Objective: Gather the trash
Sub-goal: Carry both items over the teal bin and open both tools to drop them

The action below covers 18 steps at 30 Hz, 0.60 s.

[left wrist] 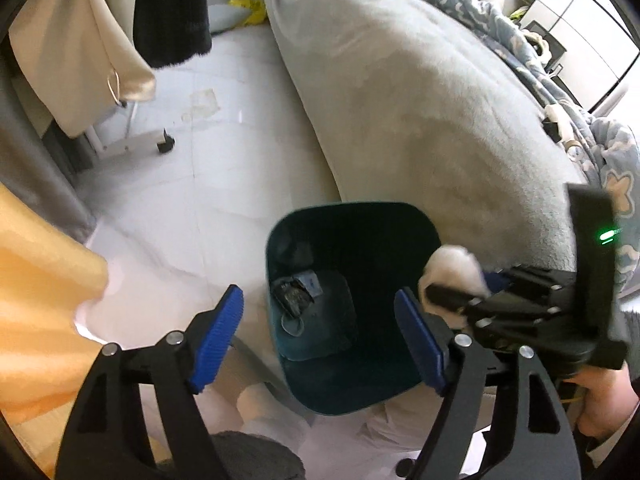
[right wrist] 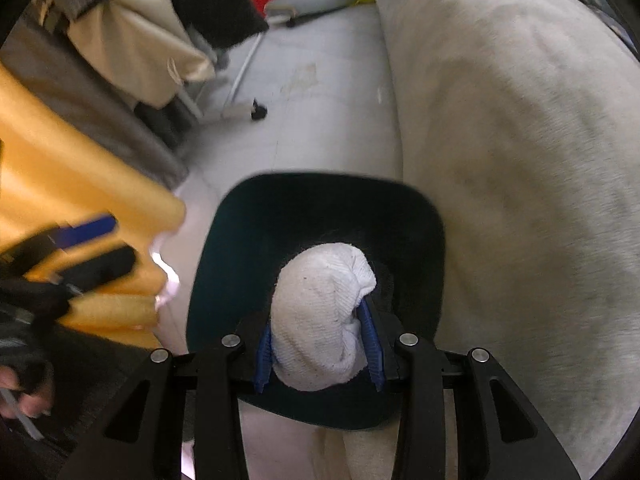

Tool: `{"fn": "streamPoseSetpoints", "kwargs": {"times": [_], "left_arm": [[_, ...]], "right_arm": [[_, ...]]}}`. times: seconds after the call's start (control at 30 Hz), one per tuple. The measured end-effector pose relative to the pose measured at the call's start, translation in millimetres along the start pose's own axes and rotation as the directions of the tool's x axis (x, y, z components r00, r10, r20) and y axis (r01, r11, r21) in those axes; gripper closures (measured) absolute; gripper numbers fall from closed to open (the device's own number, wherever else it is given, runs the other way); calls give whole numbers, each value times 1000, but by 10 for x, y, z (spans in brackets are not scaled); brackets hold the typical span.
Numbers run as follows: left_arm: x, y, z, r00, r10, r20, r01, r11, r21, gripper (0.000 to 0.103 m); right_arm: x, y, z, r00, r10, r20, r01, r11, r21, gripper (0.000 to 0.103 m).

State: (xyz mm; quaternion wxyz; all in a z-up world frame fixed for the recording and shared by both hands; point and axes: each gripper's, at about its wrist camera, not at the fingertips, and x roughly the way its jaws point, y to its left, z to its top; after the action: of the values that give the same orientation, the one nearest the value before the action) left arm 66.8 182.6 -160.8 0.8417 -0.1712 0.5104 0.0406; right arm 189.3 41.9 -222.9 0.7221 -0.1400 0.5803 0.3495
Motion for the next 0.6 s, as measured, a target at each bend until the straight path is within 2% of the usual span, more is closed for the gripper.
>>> {"fn": "streamPoseSetpoints", "kwargs": {"times": [0.17, 0.4, 0.6], "left_arm": [[-128, 67, 2, 999, 12, 53, -13, 1000, 18, 32], [-341, 112, 23, 989, 29, 148, -34, 999, 30, 38], [-645, 86, 88, 956, 40, 291, -53, 998, 36, 39]], "right_arm": [[228, 73, -59, 998, -18, -63, 17, 1000, -20, 65], [498, 172, -143, 987, -75, -145, 64, 995, -81, 64], [569, 200, -214, 980, -104, -171, 85, 990, -112, 57]]}}
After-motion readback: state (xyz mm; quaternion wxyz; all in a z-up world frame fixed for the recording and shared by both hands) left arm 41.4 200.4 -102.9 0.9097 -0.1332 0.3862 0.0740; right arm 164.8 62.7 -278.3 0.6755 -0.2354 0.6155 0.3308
